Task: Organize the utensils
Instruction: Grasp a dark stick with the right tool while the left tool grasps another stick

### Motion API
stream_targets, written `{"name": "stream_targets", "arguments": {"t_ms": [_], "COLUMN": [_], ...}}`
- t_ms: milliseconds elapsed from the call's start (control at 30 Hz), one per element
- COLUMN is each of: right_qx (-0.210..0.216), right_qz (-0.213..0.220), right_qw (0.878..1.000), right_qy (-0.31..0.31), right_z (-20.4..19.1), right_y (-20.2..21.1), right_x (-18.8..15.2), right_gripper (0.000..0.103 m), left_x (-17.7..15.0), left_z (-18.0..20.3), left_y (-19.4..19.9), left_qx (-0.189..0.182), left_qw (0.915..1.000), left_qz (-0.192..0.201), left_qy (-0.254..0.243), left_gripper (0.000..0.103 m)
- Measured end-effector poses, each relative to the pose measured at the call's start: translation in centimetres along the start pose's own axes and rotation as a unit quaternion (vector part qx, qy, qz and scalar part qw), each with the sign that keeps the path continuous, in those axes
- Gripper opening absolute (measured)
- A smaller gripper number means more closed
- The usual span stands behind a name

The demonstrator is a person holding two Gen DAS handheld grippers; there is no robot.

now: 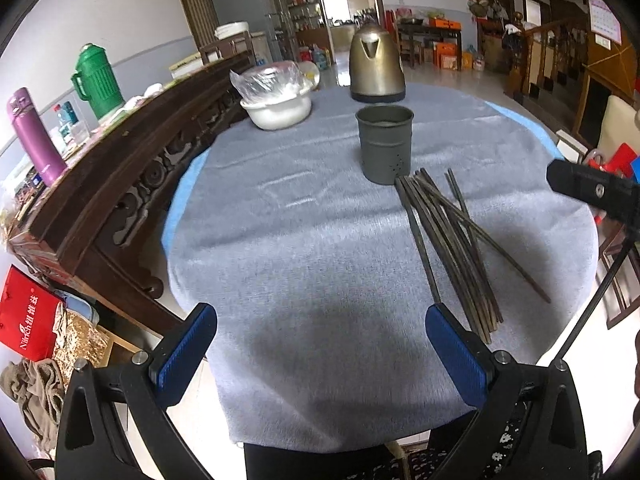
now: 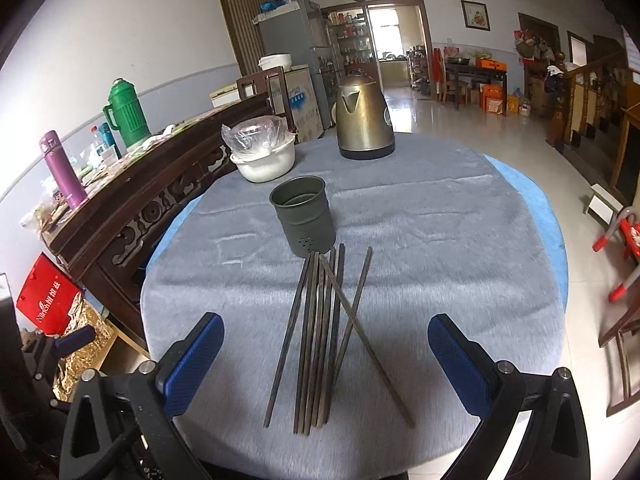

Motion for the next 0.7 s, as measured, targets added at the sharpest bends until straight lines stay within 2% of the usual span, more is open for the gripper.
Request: {"name": "stream_targets", "arguments": {"t_ms": [333, 700], "right_qx": [0.015, 0.036], "right_qz": [-0.038, -0.065], "right_qw": [0.999, 0.997], "right_qy": [0.008, 0.014], "right_z": [0.1, 0.3], "right_y": [-5.2, -8.9], "right_x": [1.6, 2.5], "right_gripper": [0.101, 0.069], "left_x": [1.6, 2.2], "left_z": [0.0, 0.0], "left_y": [-4.8, -7.9], "left_qx": [-0.008, -0.015], "left_qw": [0.999, 0.997], "left_qz": [-0.043, -0.075], "left_qy": [0.006, 0.011], "left_gripper": [0.103, 0.103]}}
Point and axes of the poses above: each gripper's, at about its wrist camera, not at the fingertips, and y roughly against the way its jaws point, z to its right, x to its top, the point moved 2 cm from there along -y, roughly the way its jaws point, and after that the axes turned 3 degrees about -x, right-handed, at the moved point
